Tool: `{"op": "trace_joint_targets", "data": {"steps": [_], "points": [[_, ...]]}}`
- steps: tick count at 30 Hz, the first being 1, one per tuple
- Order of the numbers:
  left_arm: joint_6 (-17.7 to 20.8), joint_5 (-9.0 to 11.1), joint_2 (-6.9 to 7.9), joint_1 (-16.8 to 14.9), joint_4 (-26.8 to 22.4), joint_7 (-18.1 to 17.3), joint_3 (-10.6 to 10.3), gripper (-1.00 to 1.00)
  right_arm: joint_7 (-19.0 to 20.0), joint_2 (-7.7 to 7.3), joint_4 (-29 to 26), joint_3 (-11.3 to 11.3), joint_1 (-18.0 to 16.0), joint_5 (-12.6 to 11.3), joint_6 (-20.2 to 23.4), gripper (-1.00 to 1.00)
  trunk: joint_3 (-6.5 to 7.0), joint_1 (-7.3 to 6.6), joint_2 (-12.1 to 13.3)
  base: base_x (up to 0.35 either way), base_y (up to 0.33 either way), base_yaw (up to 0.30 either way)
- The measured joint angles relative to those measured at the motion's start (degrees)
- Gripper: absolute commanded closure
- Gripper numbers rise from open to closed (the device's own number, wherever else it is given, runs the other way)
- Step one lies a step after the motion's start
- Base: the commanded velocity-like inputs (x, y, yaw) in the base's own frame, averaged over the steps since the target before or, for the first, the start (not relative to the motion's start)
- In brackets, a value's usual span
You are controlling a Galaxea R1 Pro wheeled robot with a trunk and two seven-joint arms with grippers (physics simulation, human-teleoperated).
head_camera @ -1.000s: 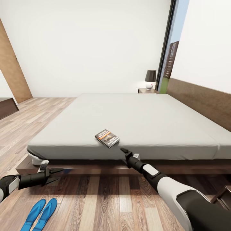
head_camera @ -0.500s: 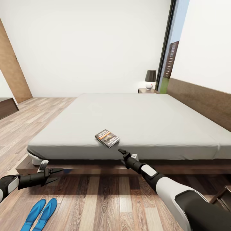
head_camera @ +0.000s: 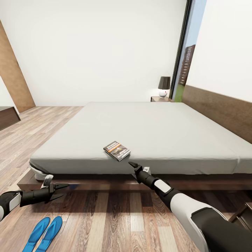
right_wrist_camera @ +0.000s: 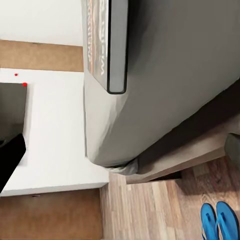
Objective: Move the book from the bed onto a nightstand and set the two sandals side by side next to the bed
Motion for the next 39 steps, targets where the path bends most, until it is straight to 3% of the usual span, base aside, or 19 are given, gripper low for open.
{"op": "trace_joint_targets", "data": {"steps": [39], "points": [[0.15, -0.01, 0.22, 0.00, 0.00, -0.51, 0.08, -1.00, 0.69, 0.05, 1.27, 0.02, 0.03, -0.06, 0.01, -1.00, 0.00, 0.00, 0.00, 0.000, 0.000, 0.000]]}}
